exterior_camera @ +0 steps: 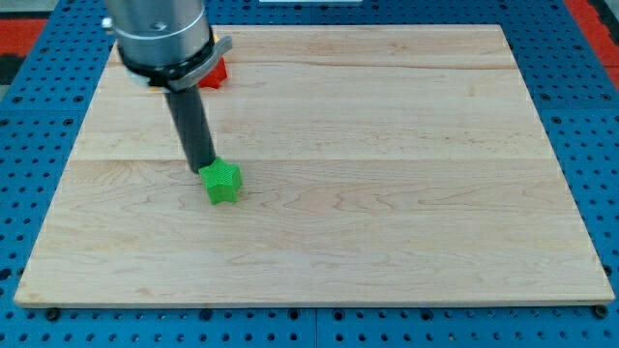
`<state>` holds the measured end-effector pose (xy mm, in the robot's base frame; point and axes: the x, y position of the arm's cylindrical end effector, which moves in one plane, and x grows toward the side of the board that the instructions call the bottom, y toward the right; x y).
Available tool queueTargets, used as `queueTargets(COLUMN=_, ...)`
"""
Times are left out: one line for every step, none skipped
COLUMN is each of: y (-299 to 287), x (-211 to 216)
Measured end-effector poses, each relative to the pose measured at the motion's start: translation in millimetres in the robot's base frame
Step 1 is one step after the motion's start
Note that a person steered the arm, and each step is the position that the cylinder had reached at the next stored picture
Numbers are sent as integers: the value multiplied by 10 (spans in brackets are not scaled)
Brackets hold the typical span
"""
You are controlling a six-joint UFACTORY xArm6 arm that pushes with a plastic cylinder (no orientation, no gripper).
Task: Move the green star towards bottom right
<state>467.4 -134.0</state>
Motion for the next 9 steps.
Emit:
queueTargets(y=-27, x=190)
queueTargets(y=-219, x=242)
queueTargets(y=-542, x=243)
queueTargets(y=-297, x=357)
queueTargets(y=-198, x=372)
queueTargets(y=-16, x=255)
queueTargets(y=411, x=255)
queueTargets(y=715, x=255)
queueTargets(y=891, x=254)
